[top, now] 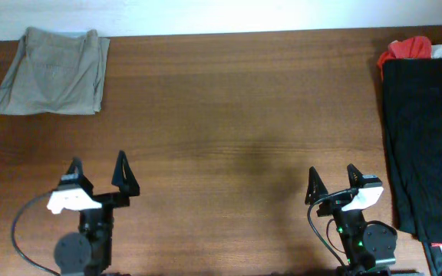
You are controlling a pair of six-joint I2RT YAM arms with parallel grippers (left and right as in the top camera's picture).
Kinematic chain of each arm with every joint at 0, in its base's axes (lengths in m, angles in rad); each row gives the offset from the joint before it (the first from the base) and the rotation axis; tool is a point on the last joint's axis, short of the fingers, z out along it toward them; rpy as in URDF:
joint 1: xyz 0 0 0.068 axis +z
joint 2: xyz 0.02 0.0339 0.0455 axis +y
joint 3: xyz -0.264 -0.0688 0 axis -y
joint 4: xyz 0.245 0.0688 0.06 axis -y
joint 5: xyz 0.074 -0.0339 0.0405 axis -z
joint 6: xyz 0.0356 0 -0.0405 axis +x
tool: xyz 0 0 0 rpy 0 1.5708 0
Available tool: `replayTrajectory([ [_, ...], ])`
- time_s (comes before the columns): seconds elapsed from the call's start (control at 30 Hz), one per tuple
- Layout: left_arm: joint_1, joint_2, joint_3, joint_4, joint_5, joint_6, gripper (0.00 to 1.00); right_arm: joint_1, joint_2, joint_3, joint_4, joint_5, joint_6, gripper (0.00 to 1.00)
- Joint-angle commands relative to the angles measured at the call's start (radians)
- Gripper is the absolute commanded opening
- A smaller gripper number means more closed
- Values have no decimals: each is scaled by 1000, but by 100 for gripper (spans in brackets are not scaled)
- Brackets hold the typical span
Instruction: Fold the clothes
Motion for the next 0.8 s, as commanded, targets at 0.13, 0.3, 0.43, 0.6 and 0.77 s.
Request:
replayTrajectory([
  [0.13, 16, -215, -185, 66, -2, 47, 99, -6, -8, -5, -5, 8, 8, 99],
  [0.3, 29, -243, -210, 8, -5, 47, 99, -6, -8, -5, -5, 8, 8, 99],
  [0.43, 51, -243, -210, -165, -4, 46, 99, -6, -8, -5, -5, 8, 8, 99],
  [0.6, 50, -240, -209, -197, -4, 46, 99, -6, -8, -5, -5, 8, 8, 99],
  [0.77, 50, -240, -209, -197, -4, 46, 99, -6, -8, -5, -5, 8, 8, 99],
])
